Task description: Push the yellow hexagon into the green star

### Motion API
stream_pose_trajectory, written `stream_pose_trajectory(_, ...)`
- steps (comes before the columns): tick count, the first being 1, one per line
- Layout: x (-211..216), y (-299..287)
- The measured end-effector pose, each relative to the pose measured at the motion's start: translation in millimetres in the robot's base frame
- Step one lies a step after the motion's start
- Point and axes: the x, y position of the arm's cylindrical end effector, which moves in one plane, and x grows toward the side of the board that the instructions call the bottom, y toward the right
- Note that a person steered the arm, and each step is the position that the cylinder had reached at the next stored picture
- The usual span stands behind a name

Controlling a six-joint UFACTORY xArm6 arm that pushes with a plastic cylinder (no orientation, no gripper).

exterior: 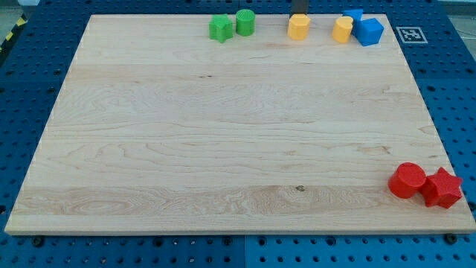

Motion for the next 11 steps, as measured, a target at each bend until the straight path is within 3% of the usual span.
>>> stream_pose_trajectory(4, 69, 15)
stream_pose_trajectory(6, 76, 53)
stream_pose_trajectory(8, 112, -61)
stream_pose_trajectory(11, 96, -80)
